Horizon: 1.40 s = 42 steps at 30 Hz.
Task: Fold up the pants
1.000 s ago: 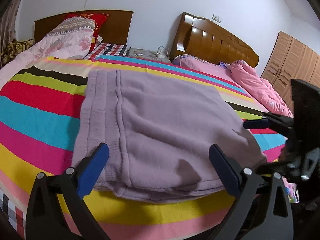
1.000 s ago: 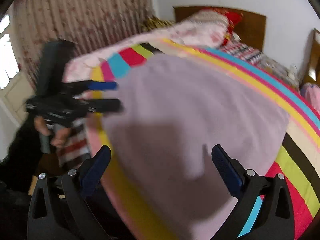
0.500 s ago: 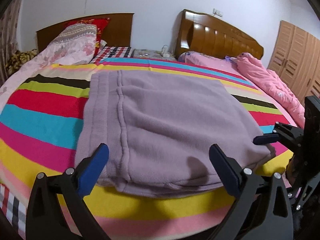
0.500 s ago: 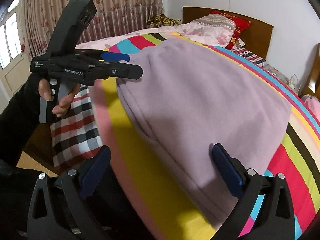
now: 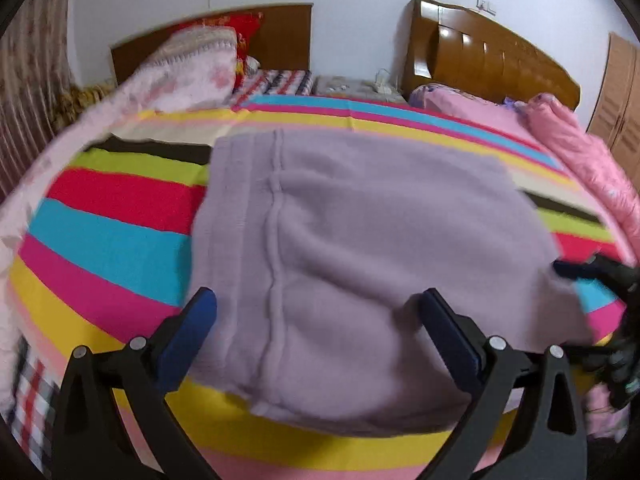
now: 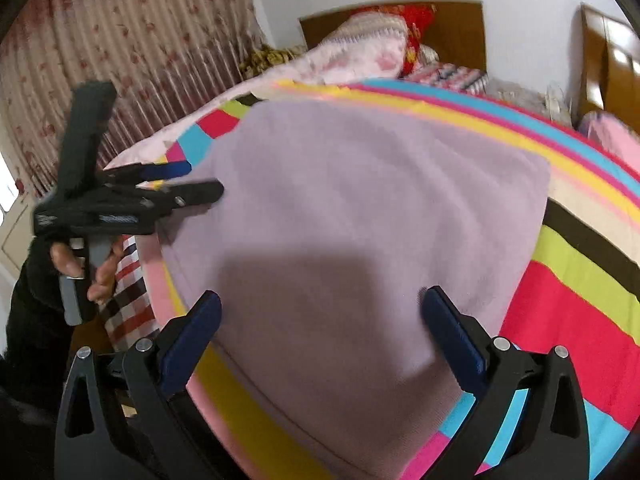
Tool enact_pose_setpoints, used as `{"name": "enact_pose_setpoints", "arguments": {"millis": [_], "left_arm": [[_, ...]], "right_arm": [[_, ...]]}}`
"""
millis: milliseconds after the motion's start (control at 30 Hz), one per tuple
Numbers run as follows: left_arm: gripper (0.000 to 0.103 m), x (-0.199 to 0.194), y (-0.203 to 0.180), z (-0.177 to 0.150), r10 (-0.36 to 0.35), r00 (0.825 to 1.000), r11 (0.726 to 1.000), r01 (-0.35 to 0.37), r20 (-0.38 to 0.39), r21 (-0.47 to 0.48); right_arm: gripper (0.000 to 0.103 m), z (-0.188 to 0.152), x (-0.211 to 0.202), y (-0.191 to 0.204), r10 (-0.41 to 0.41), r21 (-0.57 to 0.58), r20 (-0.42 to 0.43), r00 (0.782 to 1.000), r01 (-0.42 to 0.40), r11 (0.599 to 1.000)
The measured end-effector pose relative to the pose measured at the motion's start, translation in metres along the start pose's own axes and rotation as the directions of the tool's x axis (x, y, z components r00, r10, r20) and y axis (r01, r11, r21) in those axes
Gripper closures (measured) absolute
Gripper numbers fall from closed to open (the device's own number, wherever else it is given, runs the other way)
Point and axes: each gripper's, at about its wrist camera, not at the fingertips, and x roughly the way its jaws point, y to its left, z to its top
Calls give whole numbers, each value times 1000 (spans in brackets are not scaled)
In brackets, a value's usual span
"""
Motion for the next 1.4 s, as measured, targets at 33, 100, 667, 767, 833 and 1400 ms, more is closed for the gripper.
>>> {"name": "enact_pose_setpoints", "arguments": {"millis": [33, 100, 667, 767, 833, 1400], "left_arm": [[2, -1, -3, -3, 12, 1000, 1000, -13, 9, 22], [2, -2, -6, -6, 38, 999, 998, -38, 13, 43], [1, -20, 26, -21, 13, 999, 999, -11, 40, -53], [1, -15, 43, -27, -50, 999, 989, 51, 10, -137], [1, -10, 47, -29, -70, 998, 985, 69, 0, -157], [1, -7, 56, -46, -109, 994, 971, 106, 0, -216]], "right_arm": [[4, -1, 0, 0, -1, 1, -1, 1000, 1, 1000], [4, 0, 2, -2, 3, 12, -4, 1000, -3, 1000], [4, 163, 73, 10, -185, -100, 3, 983, 184, 978], [4, 189, 131, 25, -216, -145, -44, 975, 208, 967], [4, 197, 166, 31, -245, -178, -86, 966, 227, 957], [5, 194, 164, 18, -198, -34, -27, 980, 198, 980]]}}
